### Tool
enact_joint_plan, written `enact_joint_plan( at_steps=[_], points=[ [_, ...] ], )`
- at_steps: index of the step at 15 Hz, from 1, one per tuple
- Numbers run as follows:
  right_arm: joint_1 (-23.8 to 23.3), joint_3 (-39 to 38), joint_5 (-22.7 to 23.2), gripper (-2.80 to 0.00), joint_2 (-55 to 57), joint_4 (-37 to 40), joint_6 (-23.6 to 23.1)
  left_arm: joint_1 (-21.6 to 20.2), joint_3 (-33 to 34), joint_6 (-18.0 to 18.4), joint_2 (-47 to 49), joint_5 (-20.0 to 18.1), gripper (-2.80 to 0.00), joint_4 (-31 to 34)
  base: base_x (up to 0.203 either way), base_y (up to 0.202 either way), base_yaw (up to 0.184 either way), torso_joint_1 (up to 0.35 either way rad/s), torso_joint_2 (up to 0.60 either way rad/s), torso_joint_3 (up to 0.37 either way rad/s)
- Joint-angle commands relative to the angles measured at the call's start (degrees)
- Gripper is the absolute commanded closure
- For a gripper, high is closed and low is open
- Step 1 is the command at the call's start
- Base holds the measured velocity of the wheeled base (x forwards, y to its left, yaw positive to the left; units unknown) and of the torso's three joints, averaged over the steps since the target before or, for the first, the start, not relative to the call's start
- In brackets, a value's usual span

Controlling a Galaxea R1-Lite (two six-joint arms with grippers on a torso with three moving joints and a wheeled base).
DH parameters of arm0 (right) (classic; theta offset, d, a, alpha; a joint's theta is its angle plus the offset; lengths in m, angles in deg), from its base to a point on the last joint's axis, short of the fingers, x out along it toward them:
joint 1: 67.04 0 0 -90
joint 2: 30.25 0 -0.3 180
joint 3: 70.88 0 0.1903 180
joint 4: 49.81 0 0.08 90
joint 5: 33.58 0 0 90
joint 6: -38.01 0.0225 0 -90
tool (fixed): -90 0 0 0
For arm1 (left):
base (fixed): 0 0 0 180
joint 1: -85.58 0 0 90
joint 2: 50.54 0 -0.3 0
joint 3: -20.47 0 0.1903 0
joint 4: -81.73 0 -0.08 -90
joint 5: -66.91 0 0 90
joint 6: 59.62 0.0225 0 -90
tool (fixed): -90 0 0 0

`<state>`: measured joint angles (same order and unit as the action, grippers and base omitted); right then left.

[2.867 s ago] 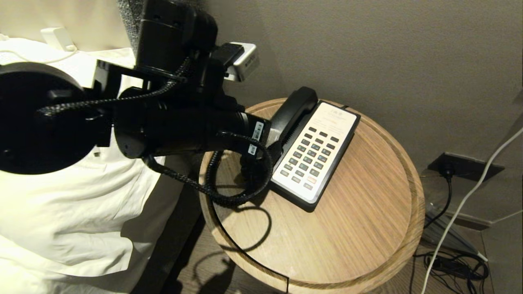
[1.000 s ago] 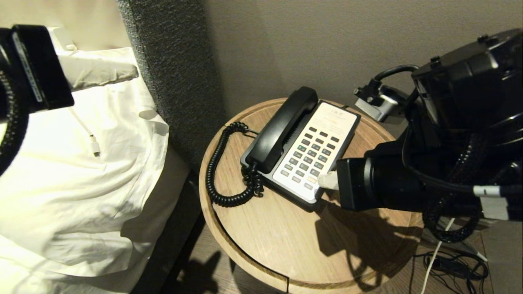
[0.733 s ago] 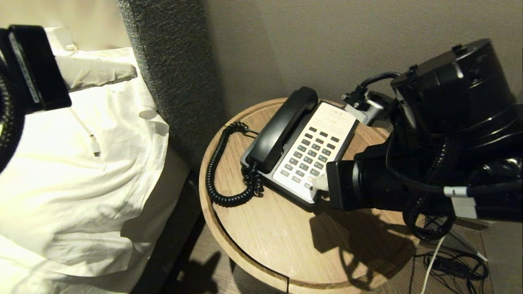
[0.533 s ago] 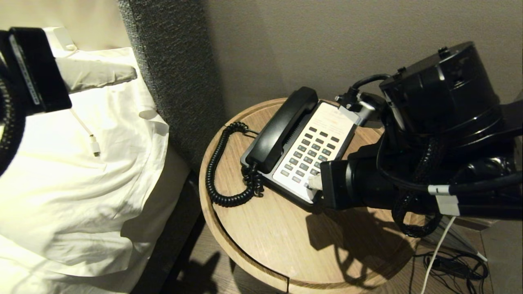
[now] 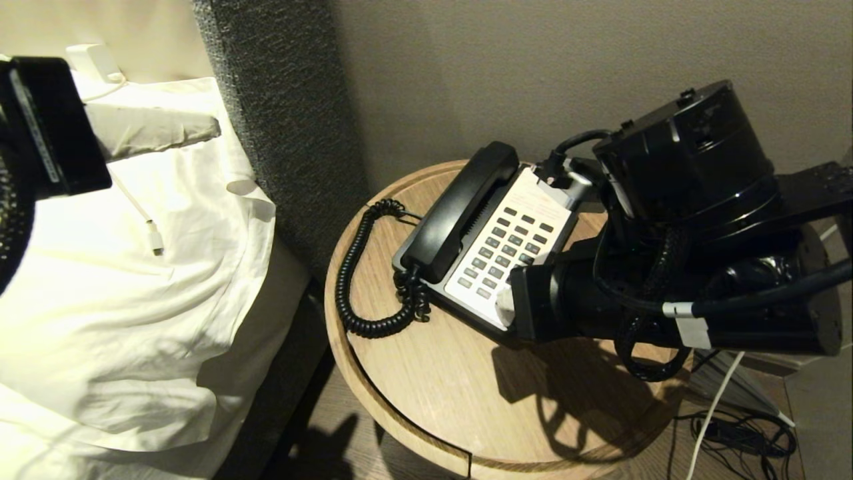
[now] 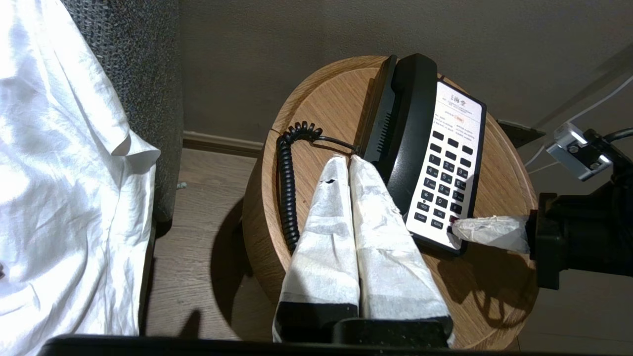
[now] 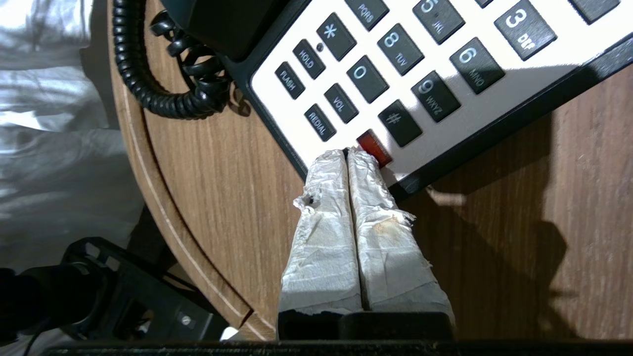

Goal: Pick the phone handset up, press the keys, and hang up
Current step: End the call using the dial pad

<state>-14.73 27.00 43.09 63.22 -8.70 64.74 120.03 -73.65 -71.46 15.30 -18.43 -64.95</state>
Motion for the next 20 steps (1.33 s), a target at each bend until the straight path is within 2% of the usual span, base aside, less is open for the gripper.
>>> enact_joint_plan(
  at_steps=[1, 9, 20],
  points=[
    [-0.3, 0.1, -0.1, 0.00, 0.4, -0.2, -0.8, 0.0, 0.1, -0.1, -0.2, 0.0, 0.00, 0.1, 0.000, 0.000, 0.000, 0.000, 0.00, 0.000],
    [-2.3, -1.7, -0.2, 0.00, 0.5, -0.3, -3.6, 0.0, 1.7, -0.2, -1.0, -0.5, 0.00, -0.2, 0.000, 0.000, 0.000, 0.000, 0.00, 0.000],
    [-2.2, -1.3, -1.1, 0.00, -0.7, -1.3, -3.5, -0.5, 3.1, -0.2, -1.9, -0.5, 0.00, -0.4, 0.000, 0.000, 0.000, 0.000, 0.00, 0.000]
  ],
)
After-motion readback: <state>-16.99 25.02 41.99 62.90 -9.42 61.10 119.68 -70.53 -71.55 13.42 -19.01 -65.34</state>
